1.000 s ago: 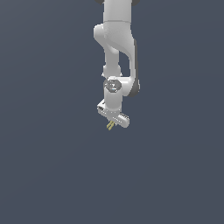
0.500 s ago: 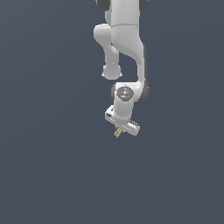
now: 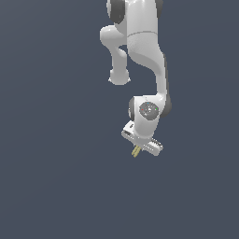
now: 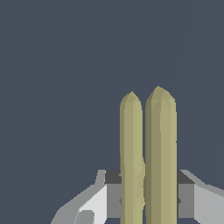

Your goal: Pick up the object and move it to a goal position.

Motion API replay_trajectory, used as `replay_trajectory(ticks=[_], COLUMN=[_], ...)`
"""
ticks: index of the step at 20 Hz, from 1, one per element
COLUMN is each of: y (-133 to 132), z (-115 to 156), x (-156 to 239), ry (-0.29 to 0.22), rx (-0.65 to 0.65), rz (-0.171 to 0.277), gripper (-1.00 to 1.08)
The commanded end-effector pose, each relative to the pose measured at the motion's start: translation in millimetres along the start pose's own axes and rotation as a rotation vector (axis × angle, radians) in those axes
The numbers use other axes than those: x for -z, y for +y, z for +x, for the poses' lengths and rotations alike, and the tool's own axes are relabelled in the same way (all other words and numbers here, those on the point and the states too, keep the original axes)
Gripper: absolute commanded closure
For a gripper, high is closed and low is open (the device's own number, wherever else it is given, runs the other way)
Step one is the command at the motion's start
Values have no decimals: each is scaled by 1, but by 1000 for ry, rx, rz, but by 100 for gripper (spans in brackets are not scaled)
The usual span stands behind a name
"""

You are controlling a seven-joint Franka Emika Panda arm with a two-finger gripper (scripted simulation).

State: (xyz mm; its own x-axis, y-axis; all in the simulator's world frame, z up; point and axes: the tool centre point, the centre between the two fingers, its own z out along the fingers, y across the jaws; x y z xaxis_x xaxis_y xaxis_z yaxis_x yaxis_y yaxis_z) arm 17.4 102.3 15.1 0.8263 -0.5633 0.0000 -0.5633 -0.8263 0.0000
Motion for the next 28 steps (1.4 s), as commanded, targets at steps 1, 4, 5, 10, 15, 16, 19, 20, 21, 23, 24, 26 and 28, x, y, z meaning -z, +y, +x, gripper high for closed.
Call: replay_trajectory(ticks=[1, 4, 5, 10, 15, 16, 19, 20, 21, 23, 24, 26, 28], y=[-16, -35, -40, -67, -91, -96, -107, -111, -114, -119, -121, -125, -128], z=[4, 9, 10, 18, 24, 25, 29, 30, 31, 32, 33, 34, 35], x=[0, 0, 0, 0, 0, 0, 0, 0, 0, 0, 0, 0, 0], ry=[0, 0, 0, 0, 0, 0, 0, 0, 0, 0, 0, 0, 0], rx=[-1, -1, -1, -1, -1, -1, -1, -1, -1, -1, -1, -1, -1], rz=[0, 0, 0, 0, 0, 0, 0, 0, 0, 0, 0, 0, 0], gripper=[108, 108, 108, 108, 108, 108, 108, 108, 108, 108, 108, 108, 108])
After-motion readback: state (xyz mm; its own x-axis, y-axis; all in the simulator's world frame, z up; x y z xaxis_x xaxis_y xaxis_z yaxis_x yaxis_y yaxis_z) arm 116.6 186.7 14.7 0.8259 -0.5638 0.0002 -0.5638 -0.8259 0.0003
